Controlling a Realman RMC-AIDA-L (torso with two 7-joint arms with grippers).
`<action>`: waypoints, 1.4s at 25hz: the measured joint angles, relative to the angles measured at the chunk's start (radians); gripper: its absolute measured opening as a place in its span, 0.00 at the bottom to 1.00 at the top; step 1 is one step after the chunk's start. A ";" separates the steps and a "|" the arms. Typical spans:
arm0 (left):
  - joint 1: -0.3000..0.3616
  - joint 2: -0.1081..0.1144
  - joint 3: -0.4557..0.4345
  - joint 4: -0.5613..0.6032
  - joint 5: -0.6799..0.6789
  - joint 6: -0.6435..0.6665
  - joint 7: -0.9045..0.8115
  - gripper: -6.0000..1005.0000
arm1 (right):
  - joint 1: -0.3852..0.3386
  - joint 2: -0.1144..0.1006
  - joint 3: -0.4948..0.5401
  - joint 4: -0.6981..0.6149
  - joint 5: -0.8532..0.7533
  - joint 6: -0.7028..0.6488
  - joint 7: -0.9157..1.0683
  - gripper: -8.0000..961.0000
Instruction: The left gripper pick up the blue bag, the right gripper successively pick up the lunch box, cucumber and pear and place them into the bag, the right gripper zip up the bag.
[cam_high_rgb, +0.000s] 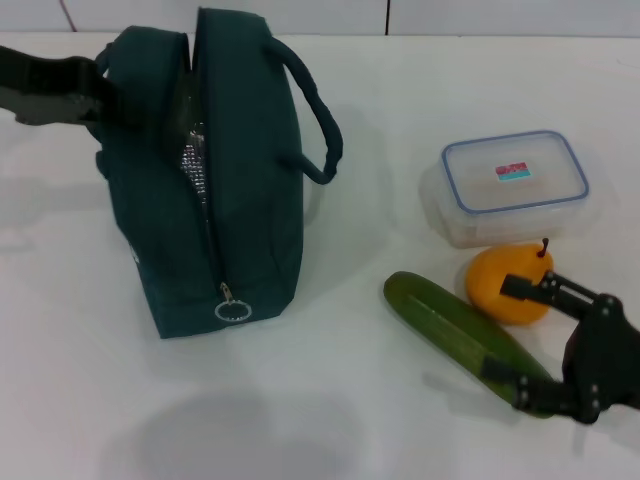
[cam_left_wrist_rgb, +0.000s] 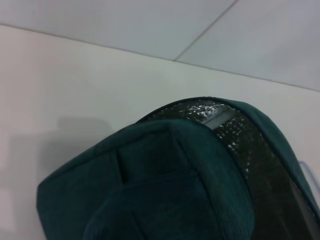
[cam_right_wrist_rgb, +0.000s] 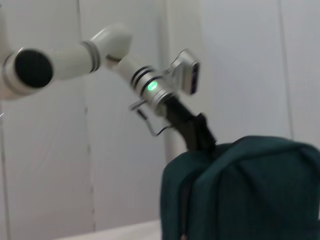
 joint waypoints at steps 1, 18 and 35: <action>0.000 0.003 0.000 -0.004 -0.021 0.004 -0.002 0.07 | 0.000 0.000 0.000 0.014 0.029 -0.005 0.004 0.81; 0.004 0.034 0.002 -0.086 -0.205 0.046 -0.061 0.05 | -0.022 -0.008 0.009 0.222 0.640 0.009 0.692 0.79; -0.002 0.031 0.003 -0.079 -0.207 0.044 -0.056 0.05 | 0.092 0.001 -0.044 0.224 0.649 0.459 0.978 0.78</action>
